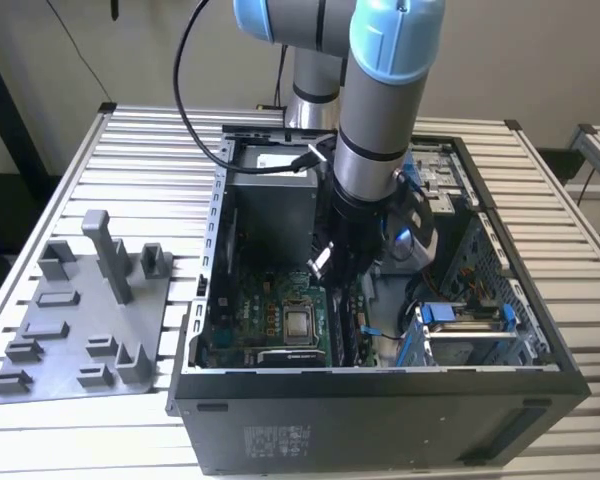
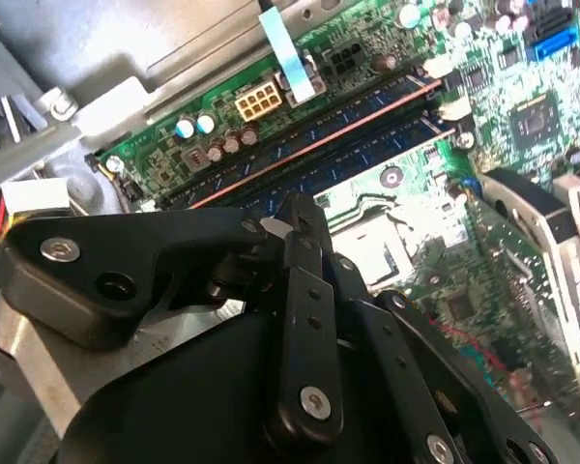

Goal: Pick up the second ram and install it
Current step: 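Press down the second ram until it locks into place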

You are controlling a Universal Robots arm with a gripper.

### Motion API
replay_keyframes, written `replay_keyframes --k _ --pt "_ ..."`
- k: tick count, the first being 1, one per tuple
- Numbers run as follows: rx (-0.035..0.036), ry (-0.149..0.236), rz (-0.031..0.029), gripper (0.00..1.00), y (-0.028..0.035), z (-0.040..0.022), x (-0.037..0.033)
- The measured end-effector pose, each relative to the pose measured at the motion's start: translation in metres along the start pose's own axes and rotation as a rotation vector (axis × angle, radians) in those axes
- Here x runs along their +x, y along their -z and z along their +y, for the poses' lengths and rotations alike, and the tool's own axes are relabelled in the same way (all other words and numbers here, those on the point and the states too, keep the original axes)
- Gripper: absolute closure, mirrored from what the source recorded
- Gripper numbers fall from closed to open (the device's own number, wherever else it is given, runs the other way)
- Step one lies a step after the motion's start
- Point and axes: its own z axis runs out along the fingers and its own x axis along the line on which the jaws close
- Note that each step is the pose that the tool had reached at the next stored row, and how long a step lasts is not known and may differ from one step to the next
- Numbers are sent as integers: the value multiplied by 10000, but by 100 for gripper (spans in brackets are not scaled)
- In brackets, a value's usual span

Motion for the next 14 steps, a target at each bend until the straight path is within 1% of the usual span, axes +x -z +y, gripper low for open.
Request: replay_keyframes --k 2,8,14 --pt "10 356 -14 89 0 0 0" --pt "59 1404 -85 89 0 0 0" --pt "76 2498 -104 89 -1 0 0"
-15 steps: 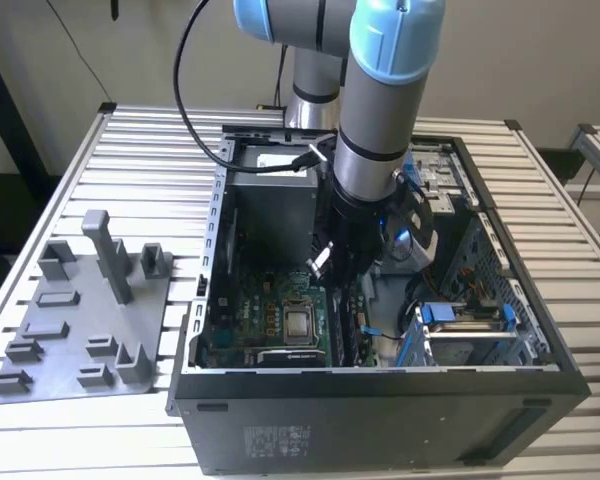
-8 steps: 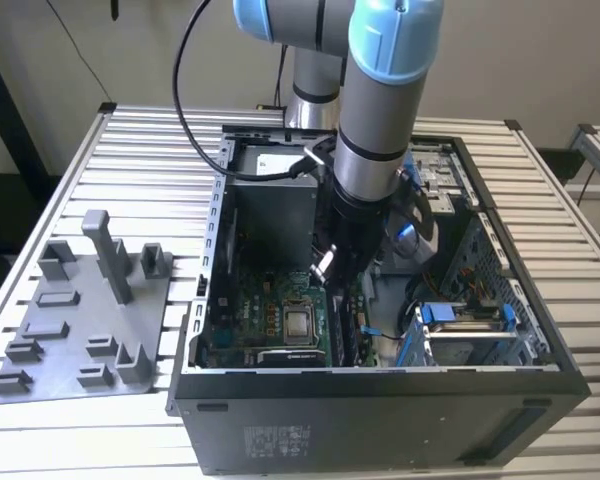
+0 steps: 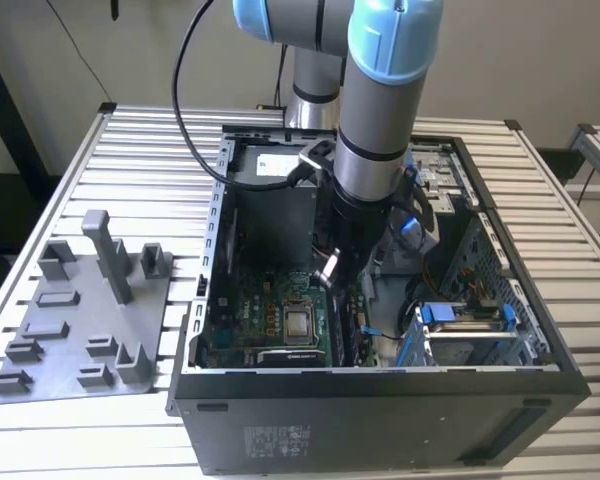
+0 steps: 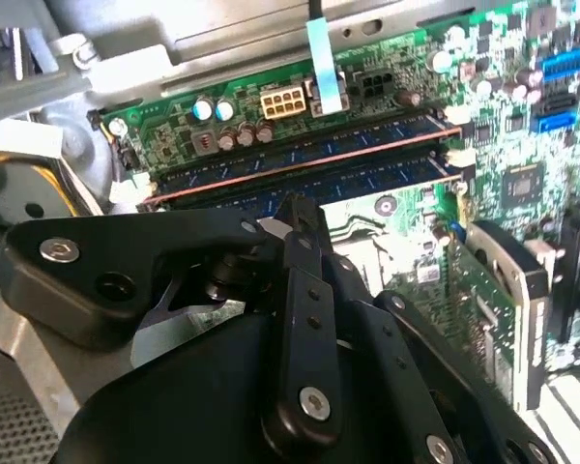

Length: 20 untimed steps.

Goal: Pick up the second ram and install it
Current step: 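Press down the second ram until it locks into place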

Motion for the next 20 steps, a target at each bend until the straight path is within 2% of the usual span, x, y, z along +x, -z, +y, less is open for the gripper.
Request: replay_keyframes --k 6,11,20 --pt "-23 1071 -20 89 -1 0 1" --pt "-108 1764 -110 89 -2 0 0" --pt "-126 3374 -114 89 -4 0 0"
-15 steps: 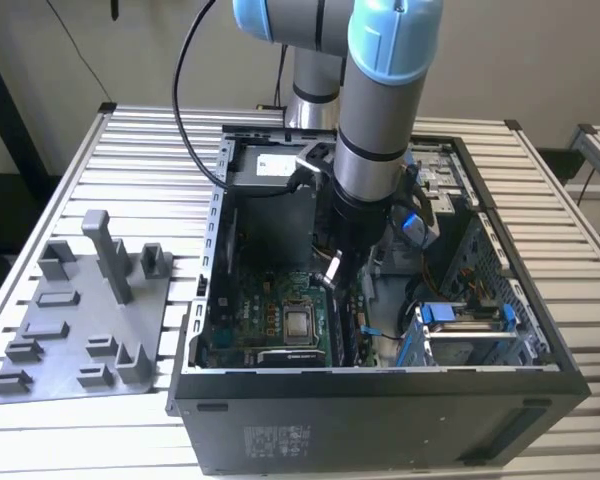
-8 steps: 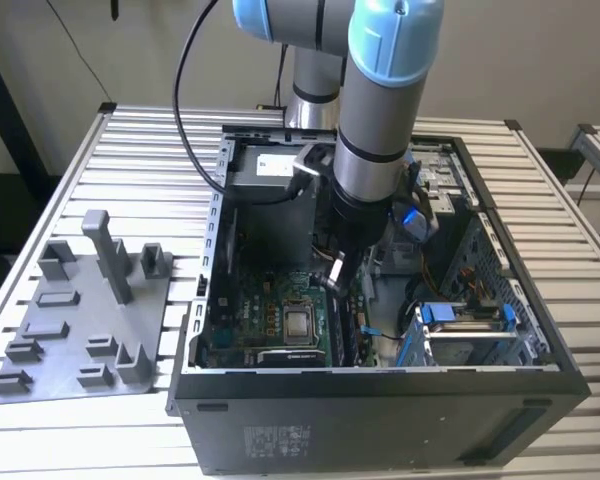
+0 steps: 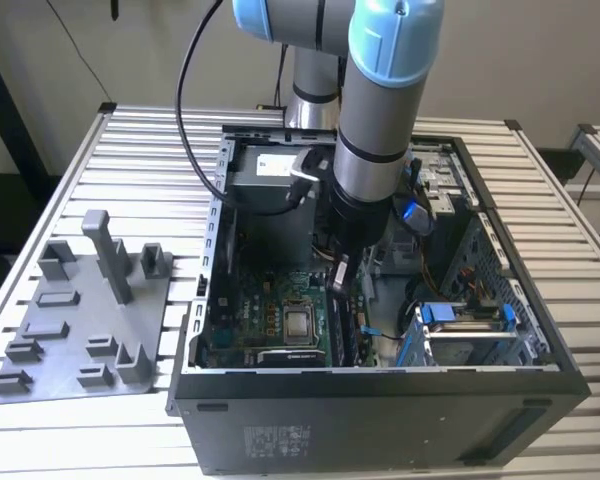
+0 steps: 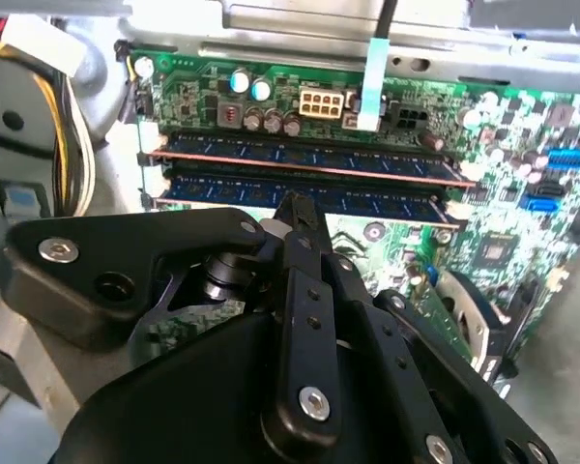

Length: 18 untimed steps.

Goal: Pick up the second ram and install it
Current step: 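Press down the second ram until it locks into place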

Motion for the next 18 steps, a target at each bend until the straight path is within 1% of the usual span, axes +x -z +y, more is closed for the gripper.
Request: replay_keyframes --k 7,14,15,18 --pt "-12 1275 1 89 -2 0 0" --pt "23 2473 -16 89 -8 0 0" --pt "25 2563 -17 89 -8 4 2" --pt "25 2567 -20 89 -9 3 2"
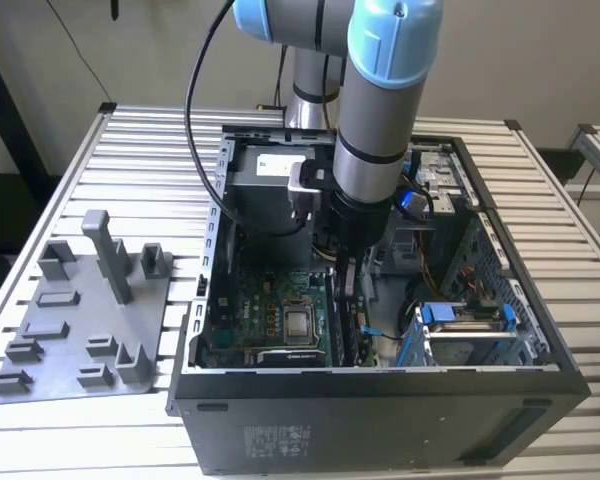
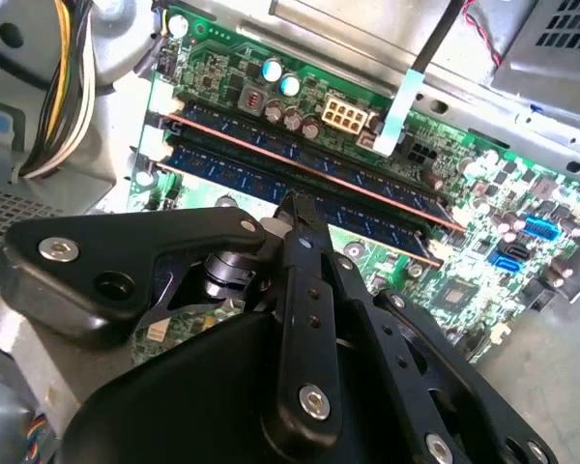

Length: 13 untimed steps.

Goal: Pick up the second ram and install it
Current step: 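Press down the second ram until it locks into place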

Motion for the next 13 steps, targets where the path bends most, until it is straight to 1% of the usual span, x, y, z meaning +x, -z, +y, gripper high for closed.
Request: replay_keyframes --k 2,7,9,11,12,13 --pt "-2 118 -3 89 -18 0 0" --pt "-11 514 4 89 -101 1 3" --pt "-17 657 21 89 -132 1 5" --pt "-19 786 24 89 -165 1 7" --pt "-22 835 29 89 -164 1 6" --pt "-21 851 27 89 -142 0 3"
